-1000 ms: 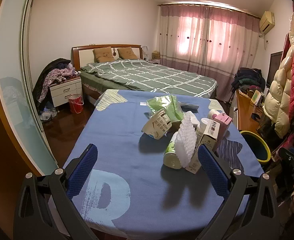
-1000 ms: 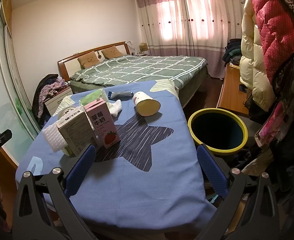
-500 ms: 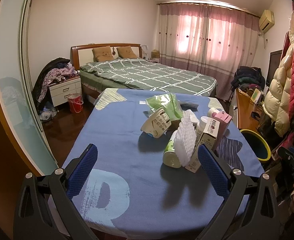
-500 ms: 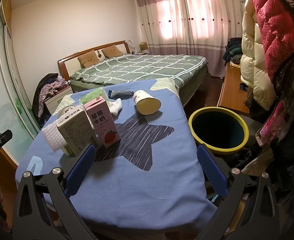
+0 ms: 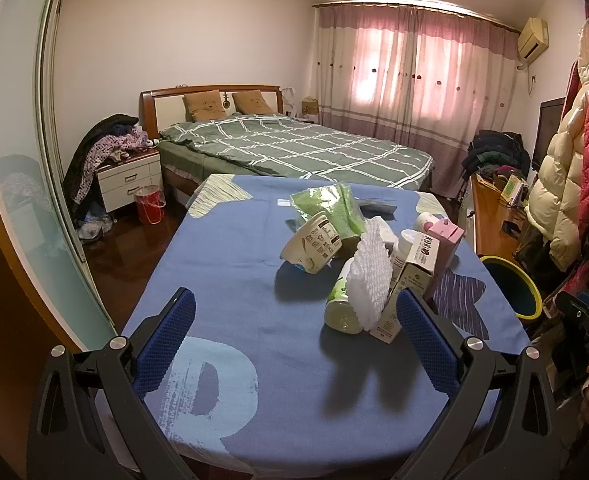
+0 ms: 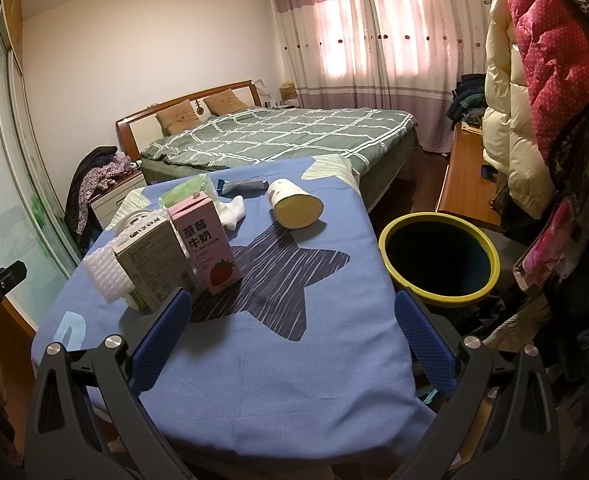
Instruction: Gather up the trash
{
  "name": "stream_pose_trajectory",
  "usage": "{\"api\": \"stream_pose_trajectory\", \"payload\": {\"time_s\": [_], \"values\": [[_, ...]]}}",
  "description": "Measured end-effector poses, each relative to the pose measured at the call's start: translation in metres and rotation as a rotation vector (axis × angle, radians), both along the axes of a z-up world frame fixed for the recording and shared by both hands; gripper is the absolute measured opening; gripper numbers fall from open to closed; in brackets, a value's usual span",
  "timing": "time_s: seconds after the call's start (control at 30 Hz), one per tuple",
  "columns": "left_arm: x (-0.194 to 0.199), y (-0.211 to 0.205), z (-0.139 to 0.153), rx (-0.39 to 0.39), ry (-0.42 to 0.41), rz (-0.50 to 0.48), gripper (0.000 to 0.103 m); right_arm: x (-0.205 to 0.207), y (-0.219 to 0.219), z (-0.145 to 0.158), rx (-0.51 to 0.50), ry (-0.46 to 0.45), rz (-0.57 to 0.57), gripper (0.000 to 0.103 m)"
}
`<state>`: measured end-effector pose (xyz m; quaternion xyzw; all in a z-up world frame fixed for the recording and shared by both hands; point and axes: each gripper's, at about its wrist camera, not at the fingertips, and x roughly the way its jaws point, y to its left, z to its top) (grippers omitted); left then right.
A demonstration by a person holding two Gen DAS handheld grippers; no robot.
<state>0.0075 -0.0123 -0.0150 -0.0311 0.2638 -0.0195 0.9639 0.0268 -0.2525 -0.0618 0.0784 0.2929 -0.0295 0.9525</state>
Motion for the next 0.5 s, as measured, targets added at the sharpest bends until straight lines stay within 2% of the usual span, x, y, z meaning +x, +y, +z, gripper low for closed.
{"api": "stream_pose_trajectory", "payload": {"time_s": [0.5], "values": [[0.0011, -0.0037, -0.0069, 0.002, 0.01, -0.007, 0.099, 0.0016, 0.0003, -0.0032, 0.001, 0.006, 0.001, 0.097]]}}
